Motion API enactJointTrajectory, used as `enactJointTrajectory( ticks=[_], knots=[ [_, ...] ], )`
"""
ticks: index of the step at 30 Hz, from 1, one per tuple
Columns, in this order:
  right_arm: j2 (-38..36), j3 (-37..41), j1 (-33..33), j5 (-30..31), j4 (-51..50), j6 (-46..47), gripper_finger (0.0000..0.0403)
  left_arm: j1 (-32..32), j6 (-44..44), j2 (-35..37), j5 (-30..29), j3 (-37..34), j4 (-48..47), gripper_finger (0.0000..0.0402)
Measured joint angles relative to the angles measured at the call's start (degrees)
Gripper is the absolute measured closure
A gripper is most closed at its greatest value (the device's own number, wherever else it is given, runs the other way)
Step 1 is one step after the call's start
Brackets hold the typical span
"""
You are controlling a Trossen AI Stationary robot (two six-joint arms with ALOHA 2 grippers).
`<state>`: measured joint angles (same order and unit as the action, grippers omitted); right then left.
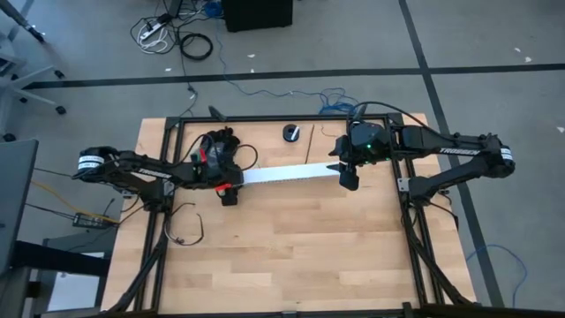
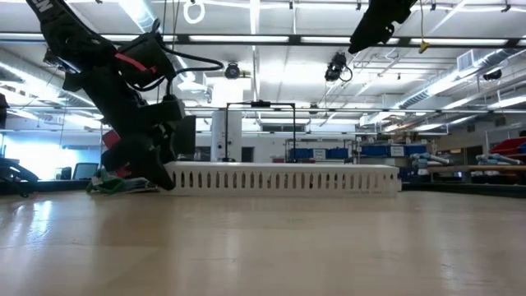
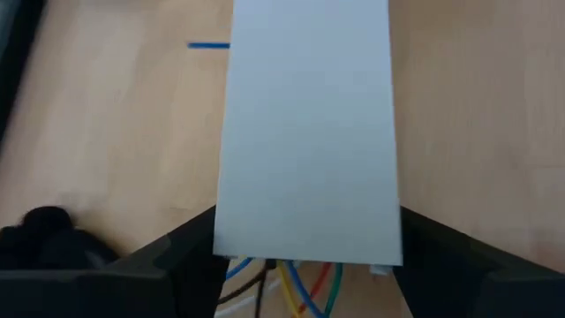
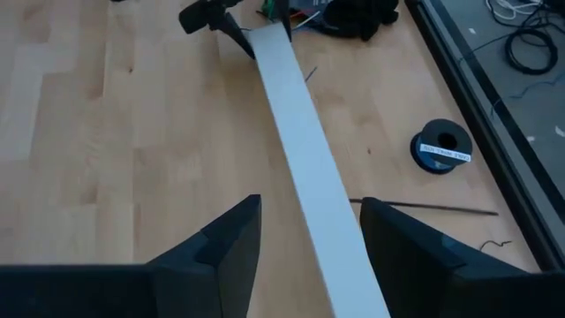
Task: Ziptie cables
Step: Close the white cable duct, then return to Home Position
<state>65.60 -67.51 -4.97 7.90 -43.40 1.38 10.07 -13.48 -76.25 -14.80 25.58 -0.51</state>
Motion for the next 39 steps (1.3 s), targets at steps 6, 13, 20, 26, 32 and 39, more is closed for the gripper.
enactJointTrajectory(
  ticks=[6,13,20,26,32,39],
  knots=[
    [0.00,0.00,0.00,0.02,0.00,-0.04,0.0202,-0.70,-1.02,0.00,-4.04,0.76,-1.79,0.0115],
    [0.00,0.00,-0.04,0.04,0.00,-0.43,0.0191,-1.45,-0.82,0.00,-2.03,8.68,-13.59,0.0115],
    [0.00,0.00,-0.07,0.26,-0.07,-0.50,0.0179,-1.45,0.25,0.00,-2.08,15.23,-22.65,0.0115],
    [0.00,0.00,-0.07,0.26,-0.14,-0.50,0.0172,-1.71,0.42,0.00,-1.87,15.45,-25.19,0.0115],
    [0.00,0.00,-0.07,0.95,-0.21,-1.07,0.0171,-1.99,2.02,0.01,-3.73,17.83,-28.42,0.0115],
    [-1.43,0.00,-0.07,3.07,-3.80,-1.95,0.0172,-1.97,2.07,5.90,-3.48,24.47,-34.16,0.0115]
  ],
)
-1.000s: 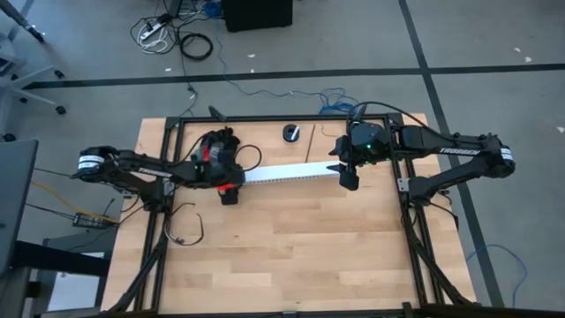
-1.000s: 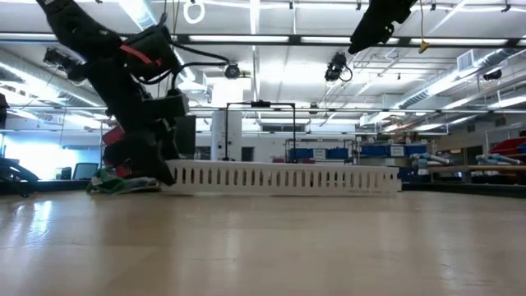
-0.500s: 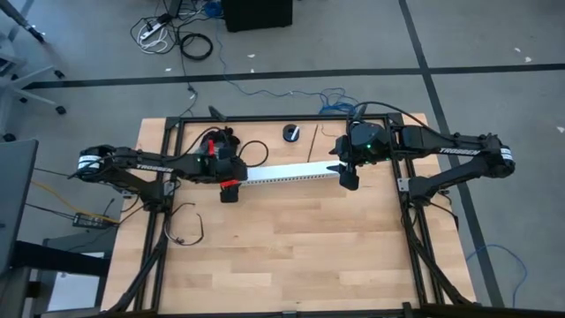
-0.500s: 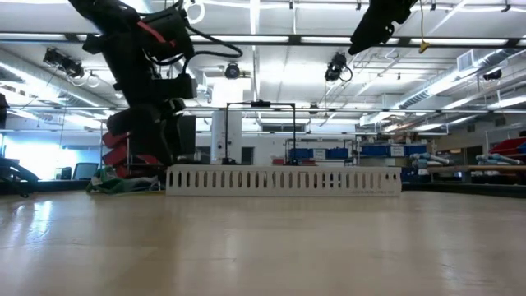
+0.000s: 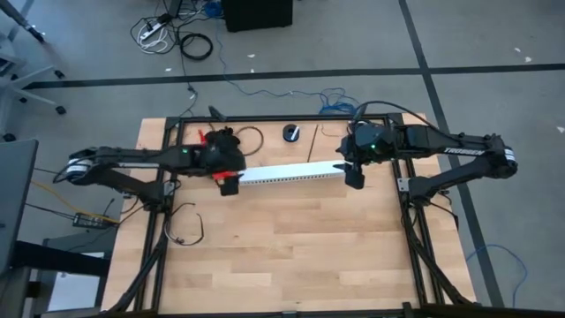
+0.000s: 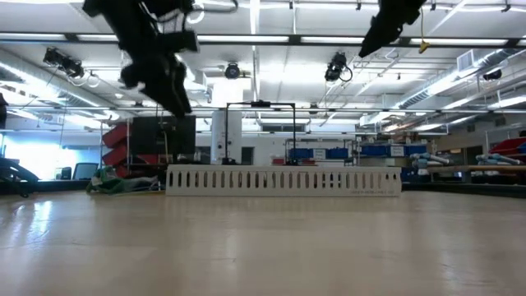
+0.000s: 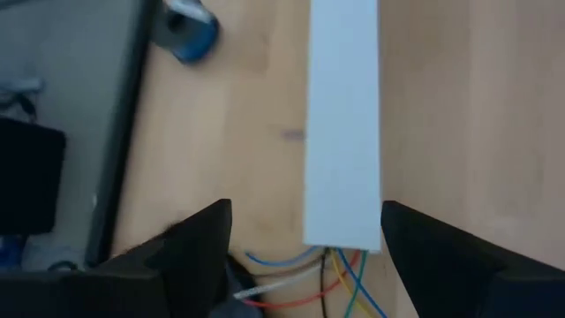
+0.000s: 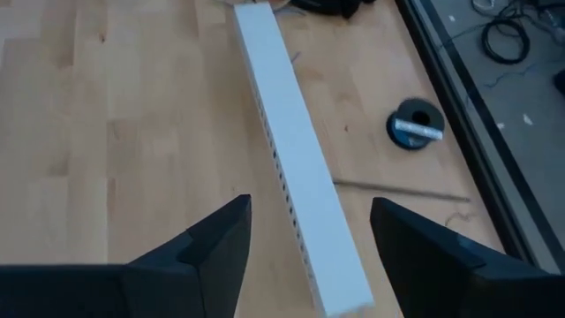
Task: Ziptie cables
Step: Return to Home Position
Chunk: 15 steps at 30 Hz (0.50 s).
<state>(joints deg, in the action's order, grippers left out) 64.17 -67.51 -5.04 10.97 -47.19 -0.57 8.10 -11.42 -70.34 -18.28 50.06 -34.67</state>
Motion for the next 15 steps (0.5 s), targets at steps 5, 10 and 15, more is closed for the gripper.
enactJointTrajectory(
  ticks=[5,10,15],
  knots=[
    [-3.94,0.00,0.00,0.04,-4.74,1.05,0.0184,0.02,2.49,10.83,0.94,0.29,0.11,0.0115],
    [-9.45,0.45,0.04,-0.27,-4.84,2.05,0.0205,-0.54,6.02,21.03,1.34,0.29,2.78,0.0115],
    [-17.32,5.63,0.07,-0.58,0.18,2.38,0.0219,-1.60,7.58,26.87,1.29,-2.58,6.28,0.0115]
  ],
)
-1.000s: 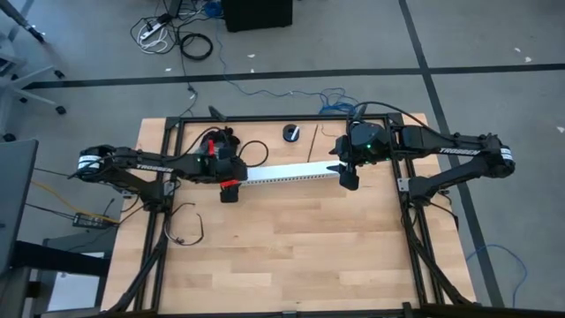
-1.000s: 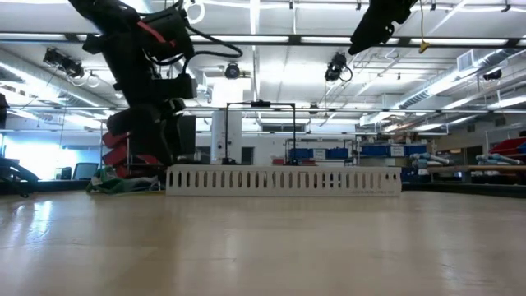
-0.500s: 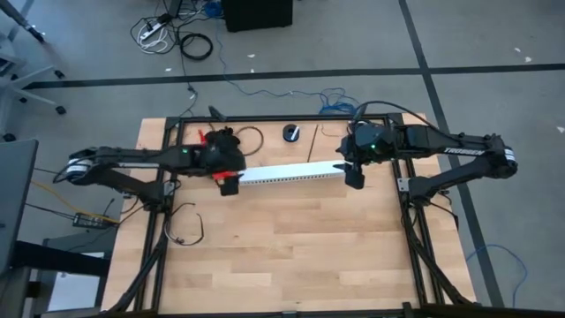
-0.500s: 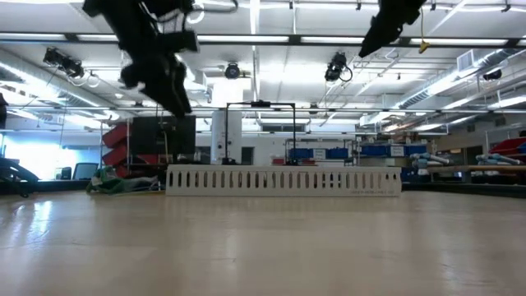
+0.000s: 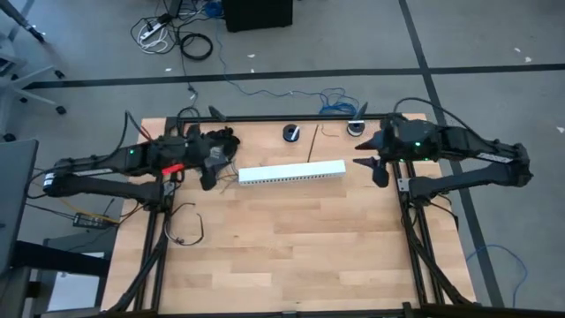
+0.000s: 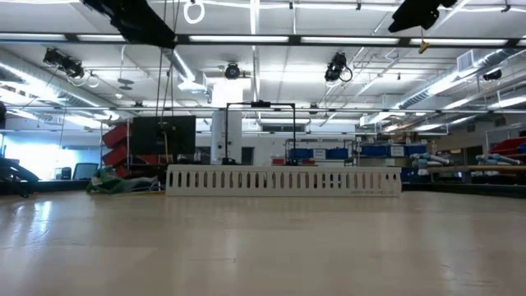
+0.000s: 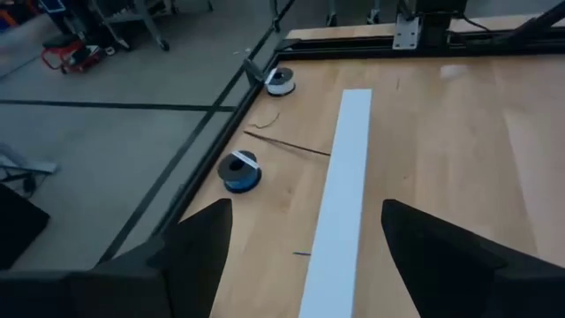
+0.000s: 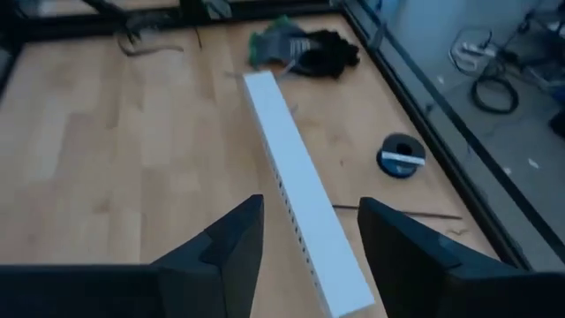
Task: Ziptie cables
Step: Return to Home Position
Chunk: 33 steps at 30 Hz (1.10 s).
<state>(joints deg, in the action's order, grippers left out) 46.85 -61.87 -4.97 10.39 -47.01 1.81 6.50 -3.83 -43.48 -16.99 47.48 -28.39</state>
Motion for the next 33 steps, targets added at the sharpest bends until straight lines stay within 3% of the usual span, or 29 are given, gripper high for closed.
enactJointTrajectory(
  ticks=[6,13,18,26,33],
  knots=[
    [-9.66,10.58,0.00,-3.89,9.75,1.55,0.0224,-0.26,2.85,2.84,0.09,-8.29,8.36,0.0115],
    [-17.34,23.89,-0.03,-6.10,23.46,1.79,0.0225,-0.30,2.79,2.84,0.27,-22.20,34.52,0.0115],
    [-18.27,32.57,-1.21,-8.80,36.70,1.78,0.0227,-0.30,2.97,0.24,-0.08,-27.41,45.69,0.0115],
    [-17.98,39.86,-4.77,-11.91,46.49,2.41,0.0233,-0.30,-0.60,-4.90,-2.31,-28.21,52.93,0.0115],
    [-21.53,47.09,-6.77,-22.15,57.42,4.86,0.0240,-0.30,-1.78,-4.82,-2.82,-28.37,53.19,0.0115]
  ],
)
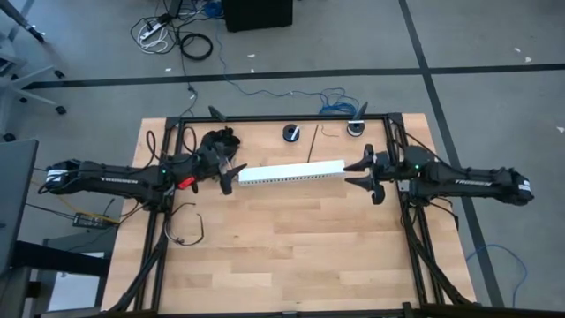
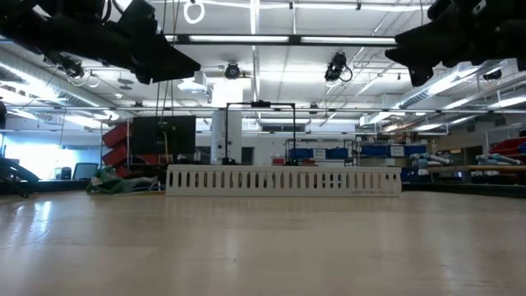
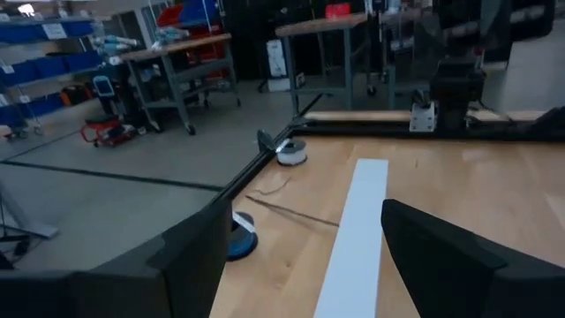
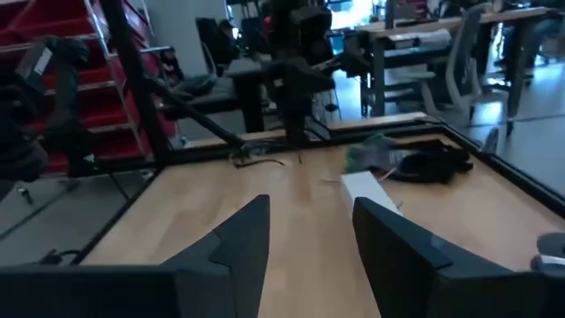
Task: Ziptie cables
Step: Return to Home Position
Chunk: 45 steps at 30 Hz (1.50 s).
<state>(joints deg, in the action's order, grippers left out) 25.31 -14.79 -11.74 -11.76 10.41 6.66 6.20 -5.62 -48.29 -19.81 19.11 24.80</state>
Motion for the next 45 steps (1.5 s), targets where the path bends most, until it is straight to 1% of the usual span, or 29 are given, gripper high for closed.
enactJointTrajectory(
  ticks=[3,6,8,15,19,24,26,30,34,40,45],
  knots=[
    [-0.30,2.41,-0.48,-0.49,1.80,0.58,0.0241,0.00,0.11,1.39,0.02,-3.39,3.72,0.0115],
    [-0.23,4.53,-1.08,-0.49,2.61,2.02,0.0240,0.00,1.80,3.91,-0.30,-8.37,10.05,0.0115],
    [-0.25,5.80,-1.36,-0.59,5.05,2.53,0.0240,0.00,3.06,5.51,-0.33,-11.05,12.38,0.0115],
    [-0.17,10.05,-1.64,-3.49,12.70,3.03,0.0240,0.02,5.53,6.73,-0.38,-14.97,12.76,0.0115],
    [-0.11,13.71,-1.62,-3.97,16.85,4.48,0.0243,0.00,6.00,6.73,-0.31,-16.67,12.53,0.0115],
    [-0.06,14.21,-1.46,-4.01,16.64,5.30,0.0243,0.00,7.85,6.73,-0.29,-17.57,8.91,0.0115],
    [-0.01,14.23,-1.40,-4.14,16.55,5.00,0.0244,0.00,7.73,6.73,-0.31,-17.61,8.91,0.0115],
    [-0.03,14.23,-1.40,-4.52,16.55,4.04,0.0244,0.00,6.62,9.11,-0.42,-17.61,8.80,0.0120],
    [-0.05,14.25,-1.40,-5.00,16.48,3.99,0.0244,0.00,5.46,14.20,-0.48,-17.59,5.23,0.0132],
    [-0.03,14.25,-1.40,-5.00,15.94,3.73,0.0247,0.00,5.52,25.70,1.05,-17.59,-5.47,0.0145],
    [-0.03,14.27,-1.40,-5.00,15.48,3.14,0.0245,0.00,5.89,31.73,1.05,-17.57,-12.66,0.0147]
  ],
)
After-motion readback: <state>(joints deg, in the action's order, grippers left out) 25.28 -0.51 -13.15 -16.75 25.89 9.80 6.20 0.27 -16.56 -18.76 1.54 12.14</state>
